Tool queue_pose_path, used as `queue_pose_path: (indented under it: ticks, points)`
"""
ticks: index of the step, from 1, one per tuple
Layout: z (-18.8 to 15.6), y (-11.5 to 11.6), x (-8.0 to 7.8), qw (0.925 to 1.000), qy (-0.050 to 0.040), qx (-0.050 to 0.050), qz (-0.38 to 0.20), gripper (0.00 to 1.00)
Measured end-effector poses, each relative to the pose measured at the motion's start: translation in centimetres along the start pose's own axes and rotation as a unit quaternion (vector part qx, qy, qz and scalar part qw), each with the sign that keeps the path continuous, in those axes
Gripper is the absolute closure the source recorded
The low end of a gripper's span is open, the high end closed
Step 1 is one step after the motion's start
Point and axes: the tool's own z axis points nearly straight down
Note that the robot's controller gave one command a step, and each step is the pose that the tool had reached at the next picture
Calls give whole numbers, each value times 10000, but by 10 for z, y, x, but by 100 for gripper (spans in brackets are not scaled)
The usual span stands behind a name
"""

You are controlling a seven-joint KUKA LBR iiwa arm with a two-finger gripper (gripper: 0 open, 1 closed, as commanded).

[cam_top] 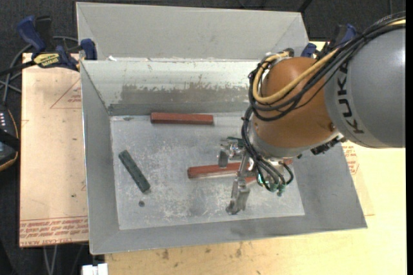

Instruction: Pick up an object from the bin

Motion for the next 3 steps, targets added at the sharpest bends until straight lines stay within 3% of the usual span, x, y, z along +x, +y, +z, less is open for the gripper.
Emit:
queue_pose_path:
  ticks: [1, 2, 3]
  points:
    - [118, 15, -60, 9996, -27, -5, 273, 0]
    - [112, 4, -149, 9990, -79, -8, 441, 0]
    - [113, -13, -93, 10000, -30, 2, 85, 0]
